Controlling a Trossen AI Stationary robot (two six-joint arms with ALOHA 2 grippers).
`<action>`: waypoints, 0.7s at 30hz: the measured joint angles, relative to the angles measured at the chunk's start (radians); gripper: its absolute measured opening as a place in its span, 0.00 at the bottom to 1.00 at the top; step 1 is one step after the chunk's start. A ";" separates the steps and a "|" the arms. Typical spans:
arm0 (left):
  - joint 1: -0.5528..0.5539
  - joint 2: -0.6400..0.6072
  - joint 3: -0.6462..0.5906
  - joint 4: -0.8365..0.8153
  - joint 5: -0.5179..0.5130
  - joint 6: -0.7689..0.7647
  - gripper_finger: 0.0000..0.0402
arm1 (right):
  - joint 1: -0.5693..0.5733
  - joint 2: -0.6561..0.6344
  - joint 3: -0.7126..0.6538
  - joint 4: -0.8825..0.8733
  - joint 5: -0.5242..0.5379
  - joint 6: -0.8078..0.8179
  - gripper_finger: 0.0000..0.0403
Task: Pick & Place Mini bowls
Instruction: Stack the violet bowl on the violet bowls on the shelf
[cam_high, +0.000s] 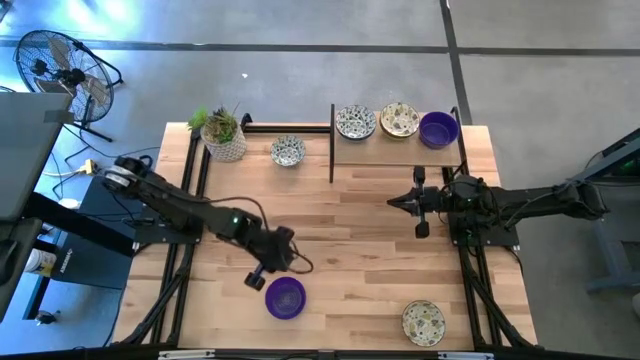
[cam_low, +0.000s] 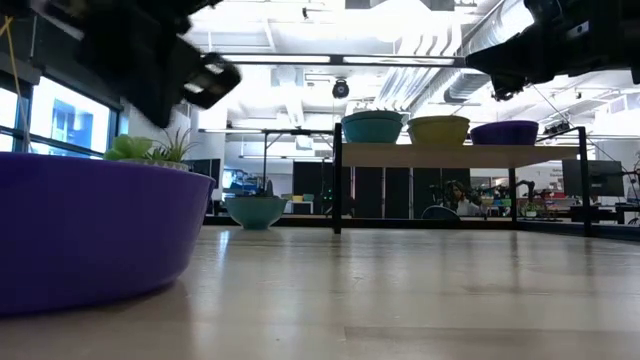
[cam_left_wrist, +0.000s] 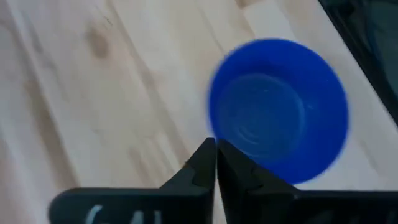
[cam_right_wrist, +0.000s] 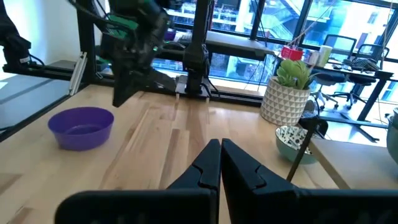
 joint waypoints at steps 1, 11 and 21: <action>-0.017 0.007 0.000 0.003 -0.004 -0.033 0.05 | 0.000 0.000 0.000 0.000 0.000 0.000 0.00; -0.063 0.069 0.000 -0.015 0.008 -0.248 0.38 | 0.000 0.000 0.000 -0.003 -0.001 0.000 0.00; -0.062 0.121 0.001 -0.003 -0.008 -0.311 0.38 | 0.000 0.001 0.000 -0.003 -0.001 0.000 0.00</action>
